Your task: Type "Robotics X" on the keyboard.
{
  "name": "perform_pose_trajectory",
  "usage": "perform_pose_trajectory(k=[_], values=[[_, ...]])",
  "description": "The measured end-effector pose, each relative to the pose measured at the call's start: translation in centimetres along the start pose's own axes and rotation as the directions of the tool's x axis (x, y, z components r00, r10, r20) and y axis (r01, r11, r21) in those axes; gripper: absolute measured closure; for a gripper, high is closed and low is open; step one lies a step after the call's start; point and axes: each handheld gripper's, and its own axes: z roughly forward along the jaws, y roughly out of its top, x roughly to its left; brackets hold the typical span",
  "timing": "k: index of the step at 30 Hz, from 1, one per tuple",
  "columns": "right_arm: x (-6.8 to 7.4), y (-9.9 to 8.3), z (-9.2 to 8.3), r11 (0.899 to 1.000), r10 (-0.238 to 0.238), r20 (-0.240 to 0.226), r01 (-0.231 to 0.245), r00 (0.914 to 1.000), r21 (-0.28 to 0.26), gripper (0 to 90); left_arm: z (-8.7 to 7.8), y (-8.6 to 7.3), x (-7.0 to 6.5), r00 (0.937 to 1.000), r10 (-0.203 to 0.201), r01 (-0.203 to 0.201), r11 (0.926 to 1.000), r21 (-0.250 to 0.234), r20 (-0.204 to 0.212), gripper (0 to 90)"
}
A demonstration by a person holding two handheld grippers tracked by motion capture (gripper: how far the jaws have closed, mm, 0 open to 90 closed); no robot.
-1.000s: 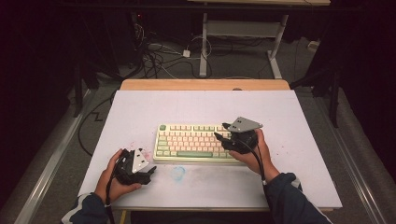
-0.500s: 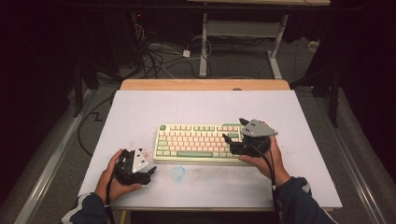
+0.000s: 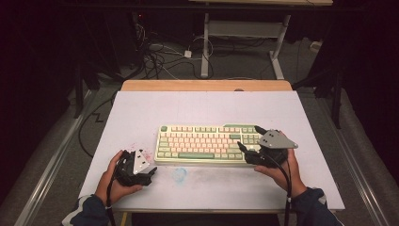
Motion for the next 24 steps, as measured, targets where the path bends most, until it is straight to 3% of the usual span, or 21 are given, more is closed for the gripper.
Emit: perform_pose_trajectory(k=[4,8,13,24], values=[[-0.1,-0.9,-1.0,1.0,0.013,0.015,-0.013,0.9998,-0.009,24.3,0.0,0.1,0.0,1.0,-0.001,0.001,1.0,-0.005,-0.008,18.8],[-0.1,-1.9,-1.7,1.0,-0.007,0.032,0.007,0.9995,0.0,24.3,-0.1,0.3,0.1,0.9999,-0.012,0.011,0.9998,-0.017,-0.006,19.2],[0.0,-2.8,-2.2,1.0,-0.025,0.056,0.023,0.9981,0.02,24.3,-0.2,0.3,0.1,0.9999,0.004,-0.004,0.9998,-0.018,-0.014,21.3],[0.6,-5.2,-3.1,0.998,-0.021,0.054,0.019,0.9983,0.053,24.4,-0.4,0.6,0.2,0.9999,0.001,-0.002,0.9997,-0.026,-0.017,25.7]])
